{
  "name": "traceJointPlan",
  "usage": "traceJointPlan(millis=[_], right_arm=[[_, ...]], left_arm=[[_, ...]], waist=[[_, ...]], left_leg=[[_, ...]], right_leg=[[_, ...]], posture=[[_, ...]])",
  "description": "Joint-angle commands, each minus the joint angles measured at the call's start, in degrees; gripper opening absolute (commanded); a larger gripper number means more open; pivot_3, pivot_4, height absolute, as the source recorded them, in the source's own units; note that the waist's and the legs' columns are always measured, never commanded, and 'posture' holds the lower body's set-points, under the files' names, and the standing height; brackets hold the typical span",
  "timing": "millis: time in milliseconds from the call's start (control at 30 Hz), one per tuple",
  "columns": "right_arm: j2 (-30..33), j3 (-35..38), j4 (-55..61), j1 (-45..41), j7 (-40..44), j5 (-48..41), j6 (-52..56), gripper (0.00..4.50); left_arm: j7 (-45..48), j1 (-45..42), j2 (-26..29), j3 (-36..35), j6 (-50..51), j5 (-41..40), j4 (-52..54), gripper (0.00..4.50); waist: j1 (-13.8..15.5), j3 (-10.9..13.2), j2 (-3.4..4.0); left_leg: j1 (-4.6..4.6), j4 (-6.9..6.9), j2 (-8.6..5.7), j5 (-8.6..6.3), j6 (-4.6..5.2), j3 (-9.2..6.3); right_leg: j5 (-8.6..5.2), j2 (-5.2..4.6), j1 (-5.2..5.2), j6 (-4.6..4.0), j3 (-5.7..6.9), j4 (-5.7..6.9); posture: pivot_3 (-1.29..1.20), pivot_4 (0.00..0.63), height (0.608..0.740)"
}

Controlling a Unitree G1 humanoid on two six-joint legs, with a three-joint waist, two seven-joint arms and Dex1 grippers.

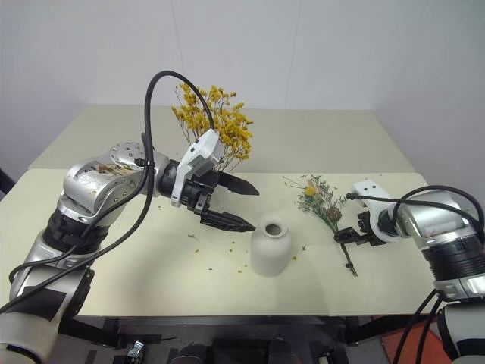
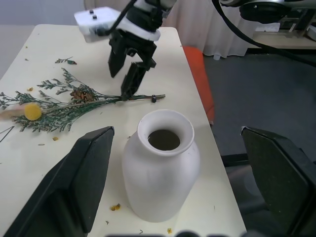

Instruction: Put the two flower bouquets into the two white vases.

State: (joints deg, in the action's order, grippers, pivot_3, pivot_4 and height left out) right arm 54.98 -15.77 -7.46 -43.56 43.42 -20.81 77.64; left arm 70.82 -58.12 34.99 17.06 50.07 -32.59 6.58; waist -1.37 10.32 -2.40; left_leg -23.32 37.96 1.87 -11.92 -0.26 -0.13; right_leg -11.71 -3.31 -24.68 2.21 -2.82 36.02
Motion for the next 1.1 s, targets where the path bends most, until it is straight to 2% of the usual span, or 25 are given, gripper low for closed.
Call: traceJointPlan(millis=[33, 133, 233, 467, 633, 733, 900, 1000, 1100], right_arm=[[-0.33, -1.23, -0.35, -1.9, 1.16, 1.33, -1.62, 4.5], [-2.44, -2.45, -3.35, -2.73, 0.82, 2.75, -4.04, 4.5], [-4.63, -3.81, -7.31, -4.32, 0.38, 5.2, -6.15, 3.92], [-5.78, -4.97, -10.18, -5.09, 2.69, 7.45, -7.3, 1.69], [-6.31, -0.34, -9.31, -4.74, 0.71, 7.36, -5.48, 0.05], [-7.86, 7.36, -9.2, -4.63, -3.28, 6.6, -4.84, 0.05], [-14.06, 29.56, -4.57, -2.73, -13.15, 3.53, -5.68, 0.05], [-18.05, 40.31, 3.83, 2.62, -13.5, -0.83, -11.85, 0.05], [-24.73, 46.86, 13.42, 9.4, -13.66, -4.34, -24.87, 0.05]], left_arm=[[0.52, -0.74, 0.31, -0.19, -0.64, 0.76, 1.15, 4.47], [0.33, -0.54, 0.17, -0.37, -0.66, 1.37, 1.26, 4.47], [0.26, -0.49, 0.16, -0.36, -0.69, 1.67, 1.36, 4.5], [-0.03, 0.05, 0.58, -0.9, -0.19, 1.81, 2.11, 4.5], [-0.47, 0.45, 0.77, -1.44, -0.58, 1.91, 2.15, 4.5], [-0.77, 0.74, 0.92, -1.58, -0.95, 2.15, 1.91, 4.5], [-0.51, 1.5, 1.52, -2.74, -1.0, 1.46, 2.43, 4.5], [-0.13, 2.04, 2.05, -3.43, -1.37, 1.3, 2.47, 4.5], [0.42, 2.71, 2.58, -3.8, -2.01, 1.29, 2.55, 4.5]], waist=[[0.02, 0.0, 0.0], [0.02, 0.0, 0.0], [-0.15, 0.0, 0.0], [-0.27, 0.0, 0.0], [-0.49, 0.0, 0.0], [-0.66, 0.0, 0.0], [-0.68, 0.0, 0.01], [-0.55, 0.0, 0.01], [-0.54, 0.0, 0.01]], left_leg=[[0.0, 0.0, 0.0, 0.0, 0.0, 0.0], [0.01, 0.0, 0.0, 0.0, 0.0, 0.0], [0.01, 0.0, 0.0, 0.0, 0.0, 0.0], [0.02, 0.0, 0.0, 0.0, 0.0, 0.0], [0.02, 0.0, 0.0, 0.0, 0.0, 0.0], [0.01, 0.0, 0.0, 0.0, 0.0, 0.0], [-0.03, -0.01, 0.0, 0.0, 0.0, -0.01], [-0.06, -0.04, 0.0, 0.0, 0.0, -0.03], [-0.04, -0.07, 0.0, 0.0, 0.0, -0.03]], right_leg=[[0.0, 0.0, 0.0, 0.0, 0.0, 0.01], [0.0, 0.0, 0.0, 0.01, 0.0, 0.01], [0.0, 0.0, 0.0, 0.01, -0.01, 0.01], [0.01, 0.0, 0.0, 0.01, 0.0, 0.02], [0.01, 0.01, 0.0, 0.01, -0.01, 0.04], [0.01, 0.0, 0.0, 0.01, -0.01, 0.04], [0.01, 0.0, -0.03, 0.0, 0.0, 0.04], [0.02, 0.0, -0.04, -0.01, 0.0, 0.05], [0.01, 0.0, -0.03, 0.02, 0.0, 0.03]], posture=[[0.0, 0.15, 0.74], [0.0, 0.15, 0.74], [0.0, 0.15, 0.74], [0.0, 0.15, 0.74], [0.0, 0.15, 0.74], [0.0, 0.15, 0.74], [0.0, 0.15, 0.74], [0.0, 0.15, 0.74], [0.0, 0.15, 0.74]])
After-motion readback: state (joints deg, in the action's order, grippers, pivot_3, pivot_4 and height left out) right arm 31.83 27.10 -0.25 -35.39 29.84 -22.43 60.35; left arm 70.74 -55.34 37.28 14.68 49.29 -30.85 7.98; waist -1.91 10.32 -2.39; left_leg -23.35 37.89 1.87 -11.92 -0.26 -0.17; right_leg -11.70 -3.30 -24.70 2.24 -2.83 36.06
